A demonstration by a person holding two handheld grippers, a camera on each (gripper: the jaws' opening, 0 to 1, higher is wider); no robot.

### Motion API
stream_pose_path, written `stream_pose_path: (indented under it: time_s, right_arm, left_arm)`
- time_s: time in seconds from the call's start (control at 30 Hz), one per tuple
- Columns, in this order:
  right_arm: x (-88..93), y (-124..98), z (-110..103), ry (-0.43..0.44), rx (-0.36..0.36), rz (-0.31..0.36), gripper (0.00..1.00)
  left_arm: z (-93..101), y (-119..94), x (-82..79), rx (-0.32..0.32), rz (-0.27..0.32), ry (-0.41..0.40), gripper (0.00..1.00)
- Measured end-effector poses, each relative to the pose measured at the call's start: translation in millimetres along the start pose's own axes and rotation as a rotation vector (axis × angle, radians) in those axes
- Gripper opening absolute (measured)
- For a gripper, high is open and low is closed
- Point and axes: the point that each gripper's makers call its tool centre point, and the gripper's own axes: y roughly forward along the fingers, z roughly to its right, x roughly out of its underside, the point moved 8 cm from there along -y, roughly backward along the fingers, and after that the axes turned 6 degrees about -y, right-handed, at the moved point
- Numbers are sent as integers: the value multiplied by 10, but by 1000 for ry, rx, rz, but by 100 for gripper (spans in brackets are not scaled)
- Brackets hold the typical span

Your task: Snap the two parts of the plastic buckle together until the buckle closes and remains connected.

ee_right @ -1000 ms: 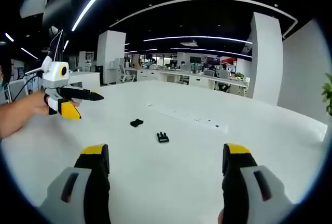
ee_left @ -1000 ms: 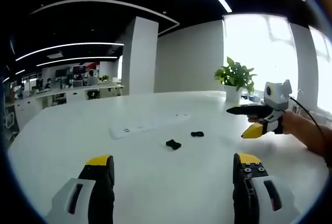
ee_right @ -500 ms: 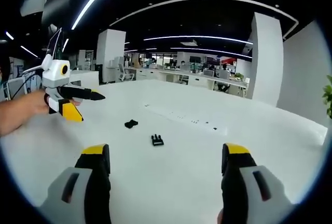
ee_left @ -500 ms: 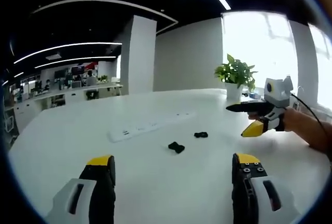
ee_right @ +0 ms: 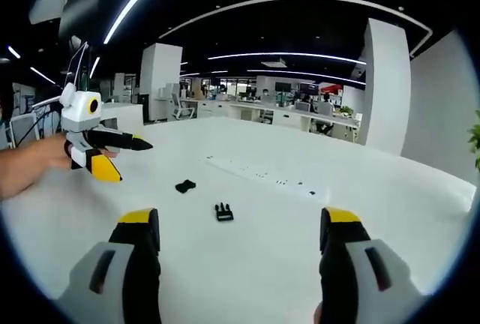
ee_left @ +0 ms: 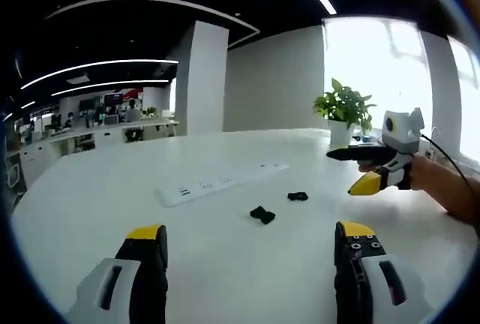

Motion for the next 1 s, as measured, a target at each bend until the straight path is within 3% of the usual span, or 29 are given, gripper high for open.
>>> stream_pose_path:
  time_s: [0.43, 0.5, 0.73, 1.0]
  right_arm:
    - [28, 43, 40, 17, -6, -10, 88]
    - [44, 55, 51, 20, -10, -12, 88]
    - [81, 79, 178, 33, 2, -20, 88]
    - [82, 181, 209, 29, -2, -28, 88]
  left_arm:
    - [12, 81, -60, 20, -1, -3, 96]
    - [0, 95, -68, 13, -1, 1, 99]
    - [-24, 183, -146, 19, 11, 4, 99]
    - [-44, 219, -104, 27, -8, 4, 99]
